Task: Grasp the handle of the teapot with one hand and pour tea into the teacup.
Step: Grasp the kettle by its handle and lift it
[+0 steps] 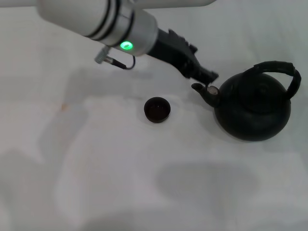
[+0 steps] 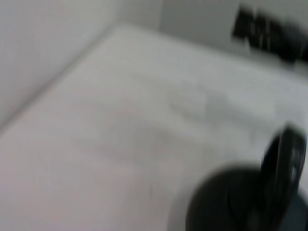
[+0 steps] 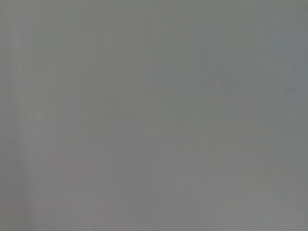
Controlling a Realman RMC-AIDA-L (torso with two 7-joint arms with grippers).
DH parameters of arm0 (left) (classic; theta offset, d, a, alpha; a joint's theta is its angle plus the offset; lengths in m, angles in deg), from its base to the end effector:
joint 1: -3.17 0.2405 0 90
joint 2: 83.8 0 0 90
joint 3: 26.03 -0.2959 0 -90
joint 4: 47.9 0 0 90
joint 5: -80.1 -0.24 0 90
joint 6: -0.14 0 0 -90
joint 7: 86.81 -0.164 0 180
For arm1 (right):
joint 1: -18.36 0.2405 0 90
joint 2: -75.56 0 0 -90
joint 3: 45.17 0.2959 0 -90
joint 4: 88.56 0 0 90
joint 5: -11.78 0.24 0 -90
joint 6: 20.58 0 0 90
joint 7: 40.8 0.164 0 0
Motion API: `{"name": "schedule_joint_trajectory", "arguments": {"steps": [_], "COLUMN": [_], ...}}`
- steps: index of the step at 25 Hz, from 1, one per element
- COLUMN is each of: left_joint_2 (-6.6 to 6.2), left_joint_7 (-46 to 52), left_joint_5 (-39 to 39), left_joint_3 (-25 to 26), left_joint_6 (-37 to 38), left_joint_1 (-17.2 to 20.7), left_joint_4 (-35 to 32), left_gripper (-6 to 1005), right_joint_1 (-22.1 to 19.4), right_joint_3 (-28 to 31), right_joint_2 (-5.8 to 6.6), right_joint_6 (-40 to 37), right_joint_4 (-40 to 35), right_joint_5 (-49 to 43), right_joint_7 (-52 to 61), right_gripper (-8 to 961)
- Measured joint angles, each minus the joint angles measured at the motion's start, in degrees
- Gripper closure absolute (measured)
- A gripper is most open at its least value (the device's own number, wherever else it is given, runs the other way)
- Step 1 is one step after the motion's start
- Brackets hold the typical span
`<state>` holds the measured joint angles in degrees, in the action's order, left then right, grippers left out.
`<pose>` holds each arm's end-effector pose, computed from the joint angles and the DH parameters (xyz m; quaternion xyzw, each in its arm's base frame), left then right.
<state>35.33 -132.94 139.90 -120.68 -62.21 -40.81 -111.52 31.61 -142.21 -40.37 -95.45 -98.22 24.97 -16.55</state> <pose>-0.0980 0.4277 -0.1308 -0.9798 -0.1681 -0.0186 0.1064 0.4389 0.3112 0.0108 -0.6327 0.2768 0.3530 0.6312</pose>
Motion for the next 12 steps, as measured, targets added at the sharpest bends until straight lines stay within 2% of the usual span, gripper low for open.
{"name": "schedule_joint_trajectory", "arguments": {"steps": [4, 8, 12], "left_joint_2": [-0.06, 0.04, -0.03], "left_joint_7": [-11.81, -24.58, -43.64], "left_joint_5": [12.73, 27.36, 50.26], "left_joint_3": [6.07, 10.06, 13.31], "left_joint_6": [2.62, 8.67, 12.45], "left_joint_1": [5.5, 11.02, 15.55], "left_joint_4": [0.4, 3.9, 13.11], "left_gripper": [118, 118, 119], "right_joint_1": [0.02, 0.08, 0.1], "right_joint_3": [0.0, 0.0, 0.0], "right_joint_2": [0.0, 0.0, 0.0], "right_joint_6": [0.0, 0.0, -0.11], "right_joint_4": [0.0, 0.0, -0.15], "right_joint_5": [0.57, 1.46, 1.57], "right_joint_7": [0.02, 0.03, 0.45], "right_gripper": [82, 82, 82]}}
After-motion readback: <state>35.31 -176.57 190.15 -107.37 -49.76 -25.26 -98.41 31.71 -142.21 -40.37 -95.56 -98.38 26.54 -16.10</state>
